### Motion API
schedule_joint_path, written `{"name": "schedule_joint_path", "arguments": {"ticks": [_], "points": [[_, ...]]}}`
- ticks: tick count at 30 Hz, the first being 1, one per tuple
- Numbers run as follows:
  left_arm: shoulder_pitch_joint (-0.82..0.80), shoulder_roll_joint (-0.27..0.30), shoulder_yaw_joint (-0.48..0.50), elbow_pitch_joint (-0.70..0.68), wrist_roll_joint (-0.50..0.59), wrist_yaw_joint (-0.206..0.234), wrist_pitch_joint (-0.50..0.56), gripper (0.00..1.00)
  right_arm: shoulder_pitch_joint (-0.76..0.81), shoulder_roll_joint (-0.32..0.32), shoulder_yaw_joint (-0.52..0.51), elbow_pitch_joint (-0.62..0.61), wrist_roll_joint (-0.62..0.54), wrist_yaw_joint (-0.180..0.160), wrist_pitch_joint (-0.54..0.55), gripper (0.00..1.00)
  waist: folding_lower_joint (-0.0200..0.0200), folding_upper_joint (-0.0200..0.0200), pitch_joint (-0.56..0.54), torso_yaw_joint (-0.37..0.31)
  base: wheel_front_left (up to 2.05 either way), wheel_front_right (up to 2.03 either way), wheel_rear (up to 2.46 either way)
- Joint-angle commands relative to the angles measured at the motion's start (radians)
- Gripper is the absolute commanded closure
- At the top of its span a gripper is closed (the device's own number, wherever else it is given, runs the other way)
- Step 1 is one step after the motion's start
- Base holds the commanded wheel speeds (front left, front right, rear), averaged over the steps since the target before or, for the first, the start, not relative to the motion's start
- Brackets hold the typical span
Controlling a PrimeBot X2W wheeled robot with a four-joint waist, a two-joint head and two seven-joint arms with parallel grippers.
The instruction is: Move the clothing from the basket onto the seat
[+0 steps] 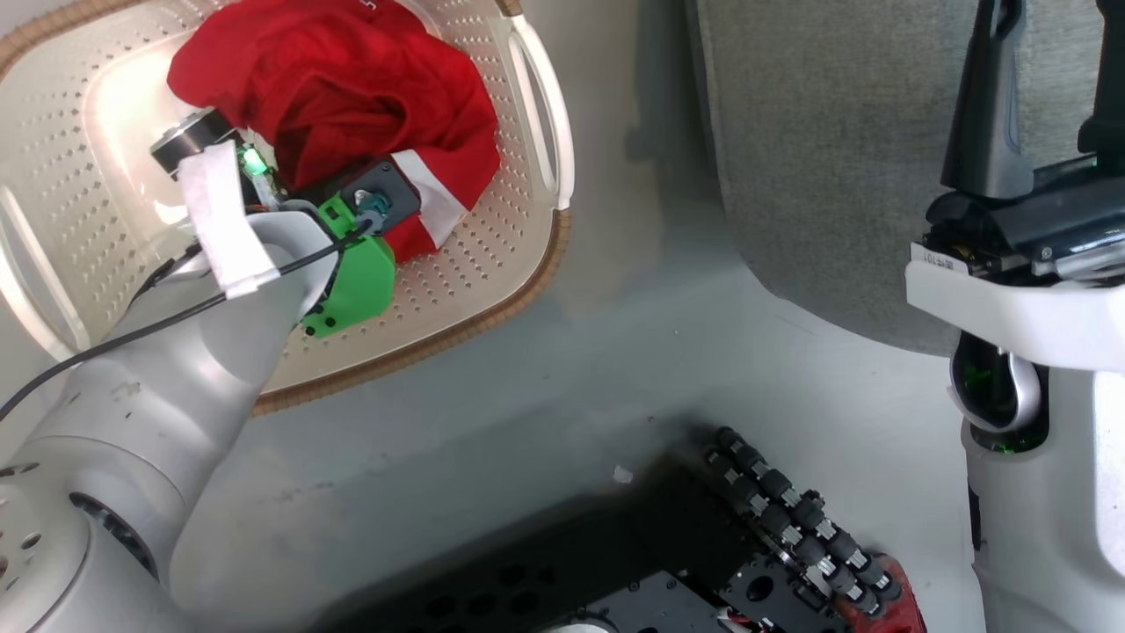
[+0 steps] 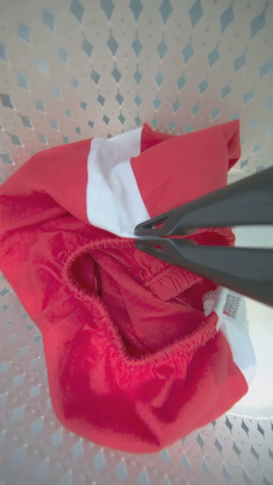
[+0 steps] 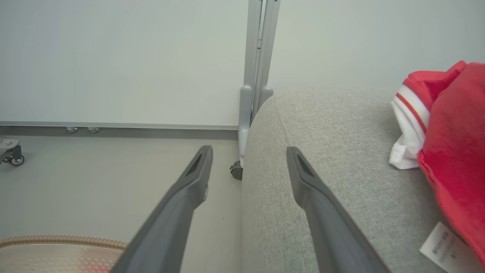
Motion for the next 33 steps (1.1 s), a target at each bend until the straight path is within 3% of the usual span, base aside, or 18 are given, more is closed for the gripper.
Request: {"name": "schedule_joint_path", "arguments": {"ticks": [1,14,24,33], "points": [[-0.016,0.007,0.004,0.009,-0.012,-0.001,-0.020,1.00,-0.016,0.000,0.000,0.009,0.009,-0.001,-0.003,0.00,0.0000,0.0000,-0.029,-0.004,0.00,0.00,0.00],[0.128,-0.089,0.075,-0.028,-0.089,0.045,-0.097,1.00,0.062,-0.001,0.019,0.073,-0.030,-0.001,-0.003,0.00,0.0000,0.0000,-0.329,0.086,0.00,0.00,0.00],[0.328,-0.039,0.229,-0.303,-0.088,0.143,-0.096,1.00,0.174,-0.001,0.013,0.126,-0.053,-0.001,-0.003,0.00,0.0000,0.0000,-0.574,0.131,0.00,0.00,0.00],[0.524,-0.018,0.409,-0.540,-0.027,0.195,-0.096,1.00,0.280,-0.001,0.042,0.196,-0.081,-0.001,-0.003,0.00,0.0000,0.0000,-0.768,0.142,0.00,0.00,0.00]]}}
